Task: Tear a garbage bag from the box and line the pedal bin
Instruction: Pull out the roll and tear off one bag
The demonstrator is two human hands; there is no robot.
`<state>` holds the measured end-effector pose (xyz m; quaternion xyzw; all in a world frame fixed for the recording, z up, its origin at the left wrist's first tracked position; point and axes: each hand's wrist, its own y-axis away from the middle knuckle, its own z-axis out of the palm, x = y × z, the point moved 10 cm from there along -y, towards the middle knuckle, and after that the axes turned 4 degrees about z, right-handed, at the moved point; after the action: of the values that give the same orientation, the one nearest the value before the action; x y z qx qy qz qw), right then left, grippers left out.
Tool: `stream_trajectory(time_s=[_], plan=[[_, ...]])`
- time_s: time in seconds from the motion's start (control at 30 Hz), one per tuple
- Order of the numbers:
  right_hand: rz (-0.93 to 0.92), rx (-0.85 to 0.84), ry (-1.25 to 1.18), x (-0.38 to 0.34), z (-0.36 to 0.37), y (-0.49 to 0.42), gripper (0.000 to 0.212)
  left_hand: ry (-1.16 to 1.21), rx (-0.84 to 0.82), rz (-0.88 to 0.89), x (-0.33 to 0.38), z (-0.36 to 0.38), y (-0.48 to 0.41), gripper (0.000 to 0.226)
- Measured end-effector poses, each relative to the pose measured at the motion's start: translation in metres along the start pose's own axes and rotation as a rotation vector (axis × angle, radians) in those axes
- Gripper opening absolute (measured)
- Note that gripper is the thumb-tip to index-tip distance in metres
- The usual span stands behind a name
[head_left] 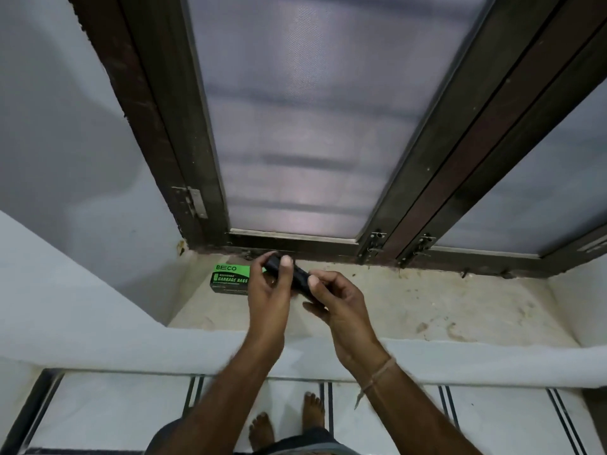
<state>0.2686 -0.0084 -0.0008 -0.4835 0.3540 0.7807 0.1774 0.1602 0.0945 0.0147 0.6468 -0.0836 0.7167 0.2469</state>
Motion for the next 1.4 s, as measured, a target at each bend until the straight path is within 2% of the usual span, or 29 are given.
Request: stream_trajectory(time_s=[0.1,0.2,0.33,0.43,0.53,0.63,0.7,0.8,0.87,0.93,1.13,1.2,1.27,1.33,1.4], plan=[[-0.010,0.011,0.104,-0.004,0.009,0.005,0.019,0.065,-0.022,-0.035,-0.001,0.003,-0.002,0.034],[-0.016,0.058,0.128,-0.009,0.002,0.002,0.025,0.184,-0.092,-0.129,-0.019,0.010,0.004,0.037],[0.088,0.093,0.118,0.002,-0.012,-0.006,0.028,0.313,-0.114,-0.250,-0.035,0.024,0.013,0.051],[0.177,0.127,0.095,0.005,-0.021,-0.013,0.026,0.276,-0.088,-0.298,-0.044,0.027,0.016,0.061],[0.238,0.189,0.073,0.003,-0.033,-0.024,0.017,0.217,-0.072,-0.306,-0.045,0.031,0.017,0.061],[0.181,0.243,0.004,-0.010,-0.044,-0.028,0.023,0.231,-0.099,-0.325,-0.047,0.043,0.022,0.060],[0.123,0.191,-0.004,-0.021,-0.049,-0.024,0.032,0.240,-0.117,-0.331,-0.048,0.052,0.025,0.061],[0.025,-0.072,0.211,-0.032,-0.042,-0.015,0.042,0.262,-0.109,-0.332,-0.047,0.058,0.028,0.061],[-0.033,-0.150,0.406,-0.032,-0.041,-0.018,0.030,0.266,-0.092,-0.317,-0.043,0.060,0.029,0.060],[-0.098,-0.129,0.477,-0.034,-0.047,-0.023,0.019,0.262,-0.050,-0.304,-0.040,0.060,0.031,0.055],[0.037,-0.049,0.319,-0.025,-0.062,-0.031,0.023,0.198,-0.054,-0.274,-0.039,0.055,0.042,0.045],[0.069,-0.101,0.275,-0.028,-0.057,-0.029,0.025,0.209,-0.067,-0.269,-0.037,0.057,0.046,0.044],[0.116,-0.221,0.259,-0.030,-0.048,-0.022,0.029,0.204,-0.067,-0.260,-0.036,0.058,0.048,0.045],[0.107,-0.336,0.343,-0.031,-0.039,-0.015,0.029,0.189,-0.067,-0.246,-0.035,0.060,0.050,0.046],[0.097,-0.327,0.363,-0.030,-0.042,-0.016,0.023,0.192,-0.060,-0.247,-0.034,0.061,0.052,0.049]])
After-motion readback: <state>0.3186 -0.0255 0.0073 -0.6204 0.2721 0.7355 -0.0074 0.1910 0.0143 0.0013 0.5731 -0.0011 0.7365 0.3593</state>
